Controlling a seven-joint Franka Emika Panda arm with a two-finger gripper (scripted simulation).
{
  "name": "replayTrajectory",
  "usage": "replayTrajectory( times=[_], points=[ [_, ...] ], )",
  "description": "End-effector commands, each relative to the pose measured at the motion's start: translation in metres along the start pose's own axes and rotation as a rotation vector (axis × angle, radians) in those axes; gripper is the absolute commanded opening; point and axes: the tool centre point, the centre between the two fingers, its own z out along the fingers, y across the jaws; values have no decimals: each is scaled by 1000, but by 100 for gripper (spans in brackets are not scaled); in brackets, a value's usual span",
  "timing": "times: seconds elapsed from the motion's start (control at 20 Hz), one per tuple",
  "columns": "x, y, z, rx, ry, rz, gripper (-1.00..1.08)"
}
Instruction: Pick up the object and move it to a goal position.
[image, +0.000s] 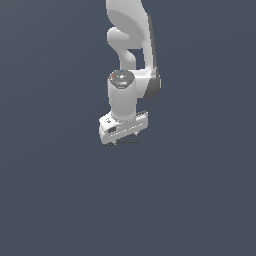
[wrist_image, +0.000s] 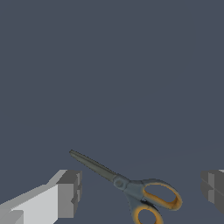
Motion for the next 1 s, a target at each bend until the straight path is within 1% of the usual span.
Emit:
replayTrajectory(
  times=[0.0,0.95],
  points=[
    [-5,1,7,-2,-3,-69,100],
    [-46,5,53,-4,-22,-582,100]
  ],
)
